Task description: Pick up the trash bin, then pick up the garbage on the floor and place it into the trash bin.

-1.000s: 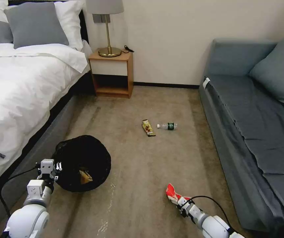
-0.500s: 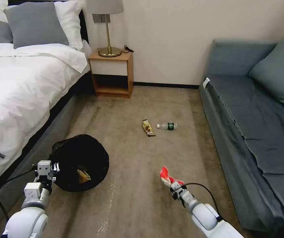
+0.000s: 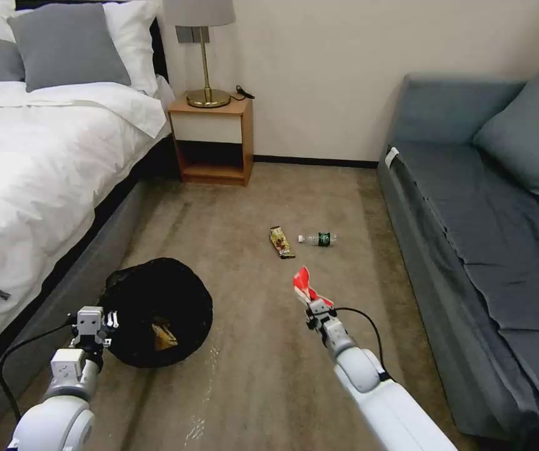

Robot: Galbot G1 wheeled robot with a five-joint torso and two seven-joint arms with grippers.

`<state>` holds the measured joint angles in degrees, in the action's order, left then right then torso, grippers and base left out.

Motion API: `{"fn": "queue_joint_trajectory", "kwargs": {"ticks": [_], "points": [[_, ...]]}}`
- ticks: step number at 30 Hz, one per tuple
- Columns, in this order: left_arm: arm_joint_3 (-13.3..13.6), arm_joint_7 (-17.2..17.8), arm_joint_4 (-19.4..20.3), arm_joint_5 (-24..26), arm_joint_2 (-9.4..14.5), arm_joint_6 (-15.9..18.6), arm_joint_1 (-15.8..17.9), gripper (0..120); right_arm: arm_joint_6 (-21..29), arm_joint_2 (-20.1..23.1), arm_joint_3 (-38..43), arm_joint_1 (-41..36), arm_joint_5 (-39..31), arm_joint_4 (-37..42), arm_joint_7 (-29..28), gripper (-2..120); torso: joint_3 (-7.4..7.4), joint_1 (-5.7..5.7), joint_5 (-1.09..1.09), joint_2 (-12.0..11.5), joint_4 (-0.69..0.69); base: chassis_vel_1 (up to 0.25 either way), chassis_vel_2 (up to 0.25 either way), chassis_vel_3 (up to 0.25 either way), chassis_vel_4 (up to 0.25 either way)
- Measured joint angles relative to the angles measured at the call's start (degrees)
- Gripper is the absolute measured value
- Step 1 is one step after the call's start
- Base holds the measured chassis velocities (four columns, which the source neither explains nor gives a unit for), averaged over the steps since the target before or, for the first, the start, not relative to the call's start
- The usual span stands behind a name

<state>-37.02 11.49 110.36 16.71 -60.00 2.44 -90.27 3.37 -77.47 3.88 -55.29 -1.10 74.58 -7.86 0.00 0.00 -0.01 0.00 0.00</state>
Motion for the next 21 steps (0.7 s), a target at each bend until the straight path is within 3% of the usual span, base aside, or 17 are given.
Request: {"fn": "queue_joint_trajectory", "kwargs": {"ticks": [10, 21], "points": [[1.14, -0.08, -0.55, -0.84, -0.40, -0.72, 0.30, 3, -2.36, -6.26, -3.52, 3.05, -3.21, 1.53, -3.96, 0, 0.00, 0.00, 0.00, 0.00, 0.00, 0.000, 0.000, 0.000, 0.000], [1.01, -0.10, -0.25, -0.87, -0.50, -1.07, 0.23, 3, -2.19, -10.03, -9.02, 4.25, -7.02, 5.15, -7.99, 0, 0.00, 0.00, 0.00, 0.00, 0.00, 0.000, 0.000, 0.000, 0.000]]}}
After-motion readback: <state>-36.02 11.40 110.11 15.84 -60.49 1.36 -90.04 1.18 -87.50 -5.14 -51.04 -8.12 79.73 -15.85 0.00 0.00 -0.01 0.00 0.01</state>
